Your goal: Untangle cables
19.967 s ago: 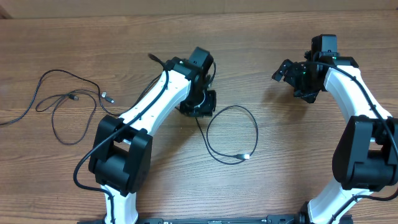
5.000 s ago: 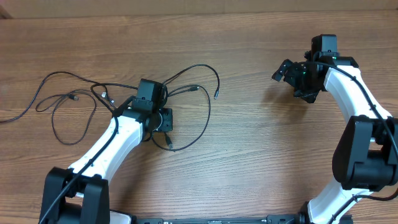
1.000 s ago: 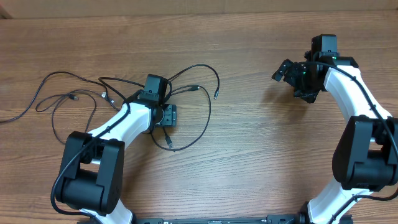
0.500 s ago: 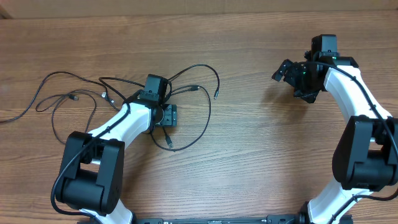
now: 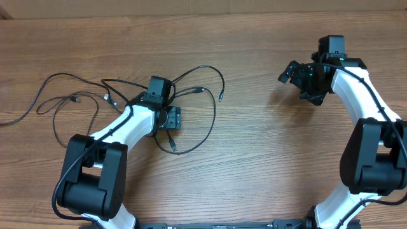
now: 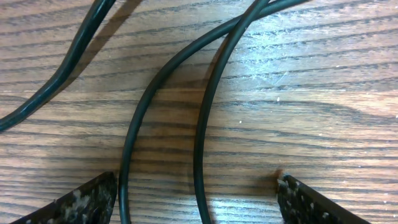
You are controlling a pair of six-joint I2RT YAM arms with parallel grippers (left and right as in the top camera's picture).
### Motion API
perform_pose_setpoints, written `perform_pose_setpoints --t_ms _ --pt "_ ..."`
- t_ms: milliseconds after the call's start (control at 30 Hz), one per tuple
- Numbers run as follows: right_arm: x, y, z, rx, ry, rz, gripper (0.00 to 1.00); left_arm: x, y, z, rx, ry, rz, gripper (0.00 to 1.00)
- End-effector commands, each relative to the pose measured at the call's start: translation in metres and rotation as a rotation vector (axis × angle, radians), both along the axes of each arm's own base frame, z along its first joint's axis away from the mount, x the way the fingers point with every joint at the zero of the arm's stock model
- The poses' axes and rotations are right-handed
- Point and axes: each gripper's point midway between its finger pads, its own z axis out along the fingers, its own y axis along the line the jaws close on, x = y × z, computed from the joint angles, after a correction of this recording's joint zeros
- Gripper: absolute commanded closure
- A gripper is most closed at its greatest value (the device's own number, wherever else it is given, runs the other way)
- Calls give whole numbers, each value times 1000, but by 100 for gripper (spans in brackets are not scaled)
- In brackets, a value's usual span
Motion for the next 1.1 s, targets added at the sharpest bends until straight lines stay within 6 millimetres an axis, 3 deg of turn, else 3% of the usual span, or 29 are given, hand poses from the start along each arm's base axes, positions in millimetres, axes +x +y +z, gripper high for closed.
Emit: perform_pose_setpoints --t_ms 0,1067 --pt "6 -1 15 -6 -42 -1 0 -42 -3 -43 -25 171 -32 17" --pt "6 -1 15 -6 -42 -1 0 -42 -4 -43 -33 172 -34 19"
